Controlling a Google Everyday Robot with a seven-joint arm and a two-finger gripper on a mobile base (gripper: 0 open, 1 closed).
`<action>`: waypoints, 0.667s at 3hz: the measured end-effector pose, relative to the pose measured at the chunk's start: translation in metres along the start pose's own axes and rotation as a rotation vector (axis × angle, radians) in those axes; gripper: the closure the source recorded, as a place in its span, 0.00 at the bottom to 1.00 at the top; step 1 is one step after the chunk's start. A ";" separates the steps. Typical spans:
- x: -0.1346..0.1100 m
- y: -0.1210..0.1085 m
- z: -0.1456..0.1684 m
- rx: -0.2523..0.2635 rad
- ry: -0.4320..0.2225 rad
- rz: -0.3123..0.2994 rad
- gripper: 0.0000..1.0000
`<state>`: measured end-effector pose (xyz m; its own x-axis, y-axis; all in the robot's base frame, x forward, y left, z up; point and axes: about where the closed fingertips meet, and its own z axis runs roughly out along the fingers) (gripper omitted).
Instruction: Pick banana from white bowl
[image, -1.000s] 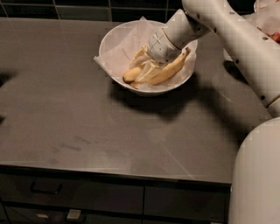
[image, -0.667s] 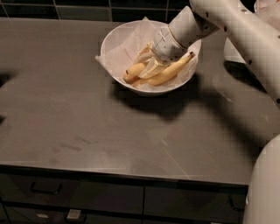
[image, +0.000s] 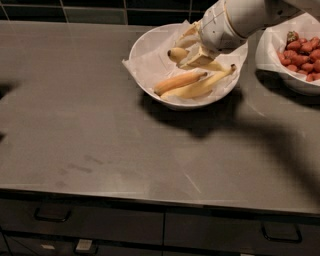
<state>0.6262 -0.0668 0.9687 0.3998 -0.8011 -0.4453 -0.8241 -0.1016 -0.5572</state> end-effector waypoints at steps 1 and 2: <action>-0.020 -0.009 -0.048 0.142 0.000 0.018 1.00; -0.038 -0.008 -0.074 0.263 -0.091 0.070 1.00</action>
Offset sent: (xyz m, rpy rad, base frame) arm -0.0667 -0.0169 0.1165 0.4728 -0.2100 -0.1659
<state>0.5883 -0.0790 1.0423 0.3893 -0.7436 -0.5435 -0.7235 0.1183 -0.6801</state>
